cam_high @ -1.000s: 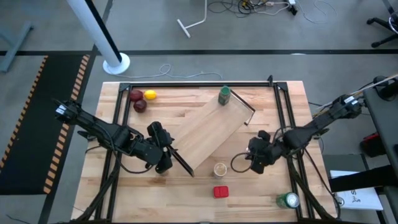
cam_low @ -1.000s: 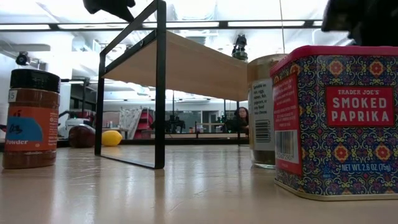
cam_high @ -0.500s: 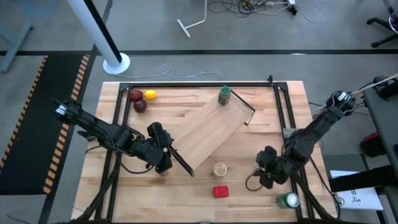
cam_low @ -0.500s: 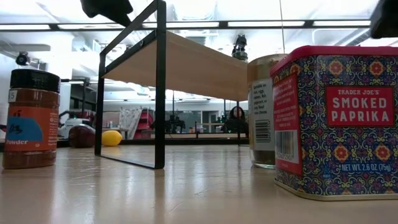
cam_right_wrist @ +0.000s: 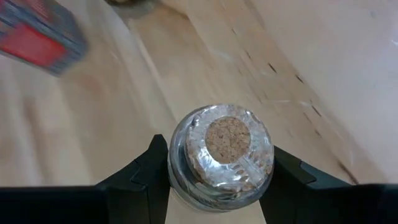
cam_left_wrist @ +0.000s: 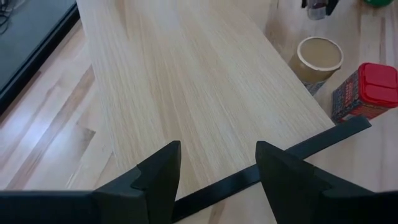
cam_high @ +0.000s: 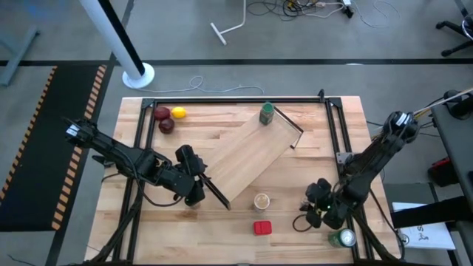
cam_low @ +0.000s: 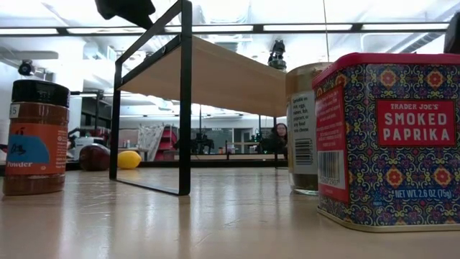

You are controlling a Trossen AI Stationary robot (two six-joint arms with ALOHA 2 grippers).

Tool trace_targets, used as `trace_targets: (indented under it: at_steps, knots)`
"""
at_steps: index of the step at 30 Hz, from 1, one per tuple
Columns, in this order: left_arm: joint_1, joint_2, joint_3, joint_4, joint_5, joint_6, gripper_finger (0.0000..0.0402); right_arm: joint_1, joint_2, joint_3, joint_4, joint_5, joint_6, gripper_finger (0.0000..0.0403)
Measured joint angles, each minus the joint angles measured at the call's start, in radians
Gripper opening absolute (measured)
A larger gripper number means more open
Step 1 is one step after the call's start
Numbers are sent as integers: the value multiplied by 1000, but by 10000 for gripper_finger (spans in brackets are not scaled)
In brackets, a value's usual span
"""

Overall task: Shelf spices
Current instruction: Remove the brown seasoning bottle from the shelf

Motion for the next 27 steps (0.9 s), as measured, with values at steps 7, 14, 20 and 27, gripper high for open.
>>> trace_targets:
  at_steps: [7, 14, 20, 27]
  knots:
    - [0, 0, 0, 2, -5, 21, 197, 14, 136, 3, 35, 23, -24, 164]
    - [0, 0, 0, 3, -7, 21, 197, 14, 168, 3, 63, 90, -19, 177]
    - [0, 0, 0, 4, -8, 22, 197, 18, 166, 0, 62, 34, -15, 202]
    - [0, 0, 0, 4, -8, 22, 197, 25, 156, 0, 75, 1, -4, 244]
